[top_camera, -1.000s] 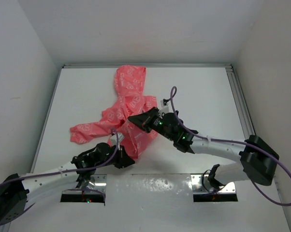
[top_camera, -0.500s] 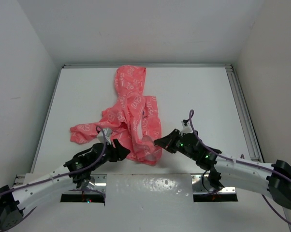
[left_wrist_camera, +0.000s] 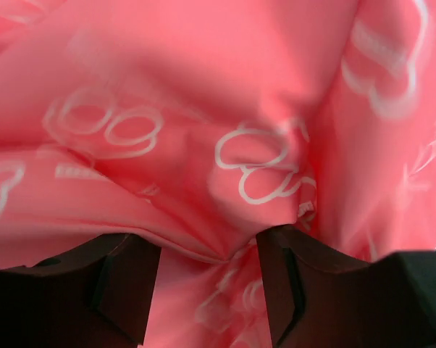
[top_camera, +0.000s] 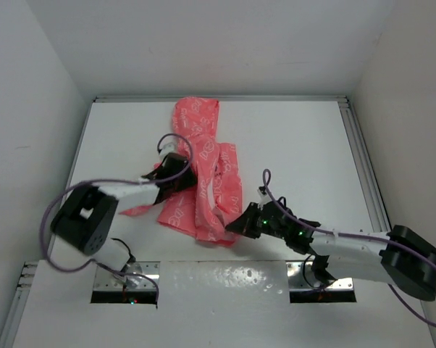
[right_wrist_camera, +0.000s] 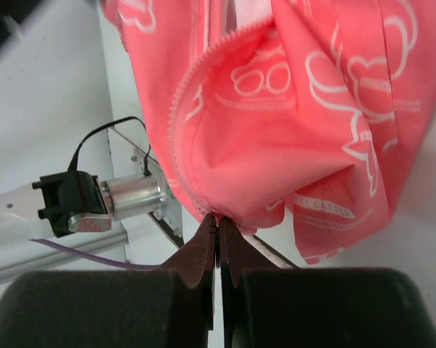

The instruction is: Zip up the jacket

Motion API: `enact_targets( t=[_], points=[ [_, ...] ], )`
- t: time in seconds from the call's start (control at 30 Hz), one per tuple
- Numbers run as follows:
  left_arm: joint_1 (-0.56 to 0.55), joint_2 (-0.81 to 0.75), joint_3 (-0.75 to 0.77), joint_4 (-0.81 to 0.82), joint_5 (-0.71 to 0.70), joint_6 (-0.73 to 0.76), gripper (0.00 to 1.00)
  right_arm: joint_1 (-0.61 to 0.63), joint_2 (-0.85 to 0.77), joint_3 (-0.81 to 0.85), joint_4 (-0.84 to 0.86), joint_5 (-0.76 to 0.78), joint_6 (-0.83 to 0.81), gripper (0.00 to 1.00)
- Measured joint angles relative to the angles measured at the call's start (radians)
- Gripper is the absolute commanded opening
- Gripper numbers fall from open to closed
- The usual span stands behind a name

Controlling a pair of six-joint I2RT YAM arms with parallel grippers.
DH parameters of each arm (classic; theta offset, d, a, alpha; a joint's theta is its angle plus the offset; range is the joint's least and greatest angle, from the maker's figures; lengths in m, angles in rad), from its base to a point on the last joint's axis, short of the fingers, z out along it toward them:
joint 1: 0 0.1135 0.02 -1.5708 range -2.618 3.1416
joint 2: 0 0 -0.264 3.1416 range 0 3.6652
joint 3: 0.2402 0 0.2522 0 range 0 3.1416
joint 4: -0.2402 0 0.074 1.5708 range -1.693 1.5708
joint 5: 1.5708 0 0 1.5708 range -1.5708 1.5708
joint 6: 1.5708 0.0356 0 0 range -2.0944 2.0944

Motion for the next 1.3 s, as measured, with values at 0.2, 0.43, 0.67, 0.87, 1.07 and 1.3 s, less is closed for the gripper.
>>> enact_targets(
  t=[0.2,0.43,0.67,0.87,1.07,1.3],
  points=[
    [-0.003,0.501,0.549,-0.032,0.125,0.112,0.47,0.035,0.164,0.007,0.161,-0.002,0.086,0.0],
    [-0.063,0.598,0.81,-0.139,0.168,0.268,0.58,0.052,0.31,0.108,0.301,0.082,0.179,0.0],
    [-0.086,-0.097,0.138,-0.057,0.098,0.196,0.54,0.055,0.317,0.144,0.319,0.12,0.179,0.0],
    [-0.122,-0.562,-0.243,0.03,0.137,0.02,0.49,0.055,0.265,0.116,0.307,0.161,0.167,0.0],
    [-0.212,-0.68,-0.534,0.157,0.283,-0.24,0.49,0.056,0.177,0.045,0.295,0.214,0.161,0.0],
    [-0.233,-0.689,-0.581,0.375,0.368,-0.378,0.52,0.058,0.058,-0.037,0.28,0.249,0.178,0.0]
  ],
)
